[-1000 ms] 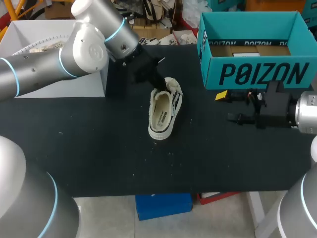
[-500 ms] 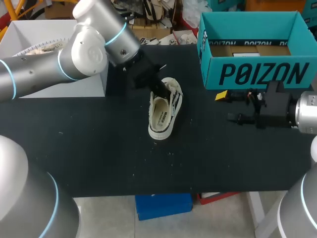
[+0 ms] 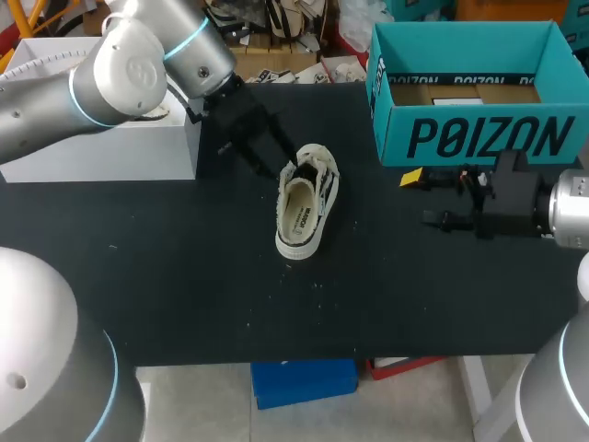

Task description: Take the shoe out of the shoebox, open the shoe tongue, remove and reinsert the insole, then place the shoe into the shoebox

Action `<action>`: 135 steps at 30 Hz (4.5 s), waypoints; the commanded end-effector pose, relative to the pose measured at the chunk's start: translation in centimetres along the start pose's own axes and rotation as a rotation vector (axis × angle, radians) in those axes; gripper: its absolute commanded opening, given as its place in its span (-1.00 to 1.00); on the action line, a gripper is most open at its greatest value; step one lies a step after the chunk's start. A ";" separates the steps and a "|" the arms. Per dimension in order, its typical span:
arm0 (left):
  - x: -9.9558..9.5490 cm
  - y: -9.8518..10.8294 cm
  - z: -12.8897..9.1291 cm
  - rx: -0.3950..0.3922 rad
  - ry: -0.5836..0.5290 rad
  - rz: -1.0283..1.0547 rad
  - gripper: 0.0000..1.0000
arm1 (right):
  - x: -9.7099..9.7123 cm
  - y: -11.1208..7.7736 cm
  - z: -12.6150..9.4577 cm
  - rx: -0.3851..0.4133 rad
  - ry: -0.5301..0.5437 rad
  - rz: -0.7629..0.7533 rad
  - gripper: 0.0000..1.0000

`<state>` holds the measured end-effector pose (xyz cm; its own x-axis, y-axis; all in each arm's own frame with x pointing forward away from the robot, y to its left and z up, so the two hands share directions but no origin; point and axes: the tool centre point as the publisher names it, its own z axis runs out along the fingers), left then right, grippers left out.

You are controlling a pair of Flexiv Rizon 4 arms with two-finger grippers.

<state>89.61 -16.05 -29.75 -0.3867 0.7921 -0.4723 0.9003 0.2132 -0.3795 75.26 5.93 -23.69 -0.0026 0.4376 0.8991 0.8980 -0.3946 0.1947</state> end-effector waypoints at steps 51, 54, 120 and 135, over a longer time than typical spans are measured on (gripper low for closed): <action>8.2 -3.8 -8.0 0.086 -0.414 -0.959 1.00 | 0.1 0.0 0.1 0.000 -0.003 0.001 1.00; 8.8 -3.6 -7.9 0.083 -0.412 -0.964 1.00 | 0.1 0.0 0.1 0.000 -0.003 0.001 1.00; 10.3 -2.9 -8.2 0.070 -0.397 -0.926 1.00 | 1.5 6.1 8.5 0.621 -1.235 -0.397 1.00; 10.3 -2.9 -8.2 0.070 -0.397 -0.926 1.00 | 0.0 6.1 12.2 0.554 -1.578 -0.343 1.00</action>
<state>84.70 -3.76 -26.88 -0.9781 0.0823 -0.1911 0.2015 0.6025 -0.7722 85.67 12.61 -26.73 -0.0774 0.9937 -0.0807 0.9912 0.0680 -0.1135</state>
